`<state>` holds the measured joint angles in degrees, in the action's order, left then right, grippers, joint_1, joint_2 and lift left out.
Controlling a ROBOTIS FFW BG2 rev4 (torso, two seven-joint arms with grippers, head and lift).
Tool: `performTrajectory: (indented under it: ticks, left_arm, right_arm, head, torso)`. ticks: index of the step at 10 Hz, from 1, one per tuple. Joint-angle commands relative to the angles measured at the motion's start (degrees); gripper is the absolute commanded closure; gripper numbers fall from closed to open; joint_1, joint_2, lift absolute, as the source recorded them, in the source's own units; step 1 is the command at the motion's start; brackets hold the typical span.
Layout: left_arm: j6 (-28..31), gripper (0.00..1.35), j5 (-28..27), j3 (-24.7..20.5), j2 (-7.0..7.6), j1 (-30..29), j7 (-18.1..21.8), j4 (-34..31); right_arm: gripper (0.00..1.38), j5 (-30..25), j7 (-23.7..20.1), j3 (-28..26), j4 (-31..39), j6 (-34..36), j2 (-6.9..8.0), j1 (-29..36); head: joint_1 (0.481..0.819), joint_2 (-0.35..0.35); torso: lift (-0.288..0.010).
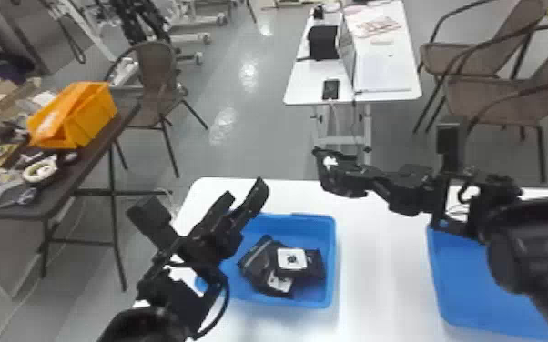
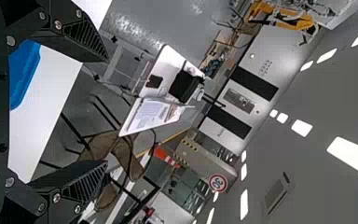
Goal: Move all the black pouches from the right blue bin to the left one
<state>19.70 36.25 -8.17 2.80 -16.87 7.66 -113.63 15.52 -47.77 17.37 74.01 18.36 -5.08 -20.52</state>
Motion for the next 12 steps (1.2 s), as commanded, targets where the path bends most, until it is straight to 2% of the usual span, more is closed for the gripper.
performTrajectory:
  ticks: [1,4,6,7,8,9,10,11,12]
  left_arm:
    - [3.0,0.27,1.3,-0.3,0.01,1.5,0.8,0.0]
    - [5.3,0.27,1.7,-0.1,0.71,2.5,1.4,0.0]
    - [5.3,0.27,2.0,-0.1,0.54,2.7,1.4,0.0]
    - [5.7,0.33,2.0,0.2,0.62,3.0,1.4,0.0]
    - [7.5,0.91,1.5,0.5,1.06,3.6,1.8,0.0]
    - [9.8,1.22,2.4,0.9,1.5,4.4,1.6,0.0]
    - [10.3,1.22,1.0,1.2,1.59,5.1,3.2,0.0]
    - [9.7,1.22,1.1,1.5,1.5,4.9,2.7,0.0]
    - [9.1,1.22,1.3,1.1,0.45,4.6,2.7,-0.1]
  right_arm:
    - [1.27,2.9,-0.6,5.4,-1.4,-0.8,-0.02,-2.2]
    - [1.27,7.7,-1.4,15.2,-4.0,-2.3,-0.37,-5.8]
    - [1.27,10.9,-1.5,17.0,-5.3,-2.9,-0.46,-6.4]
    - [1.27,11.3,-1.6,17.6,-5.7,-3.4,-0.46,-6.9]
    - [1.27,11.3,-1.6,17.8,-6.2,-4.0,-0.46,-7.3]
    - [1.27,11.5,-1.6,17.8,-6.9,-4.5,-0.46,-7.5]
    - [1.27,11.9,-1.6,17.7,-7.7,-4.9,-0.29,-7.6]
    - [1.27,11.8,-1.6,17.6,-7.8,-5.3,-0.2,-7.7]
    - [1.27,11.8,-1.6,17.5,-8.4,-5.7,-0.2,-7.7]
  head:
    - [0.695,0.268]
    - [0.695,0.32]
    - [0.695,0.35]
    - [0.695,0.35]
    - [0.695,0.35]
    - [0.695,0.35]
    - [0.695,0.35]
    - [0.695,0.341]
    - [0.695,0.336]
  torso:
    - [0.01]
    - [0.01]
    - [0.01]
    - [0.01]
    - [0.01]
    - [0.01]
    - [0.01]
    - [0.01]
    - [0.01]
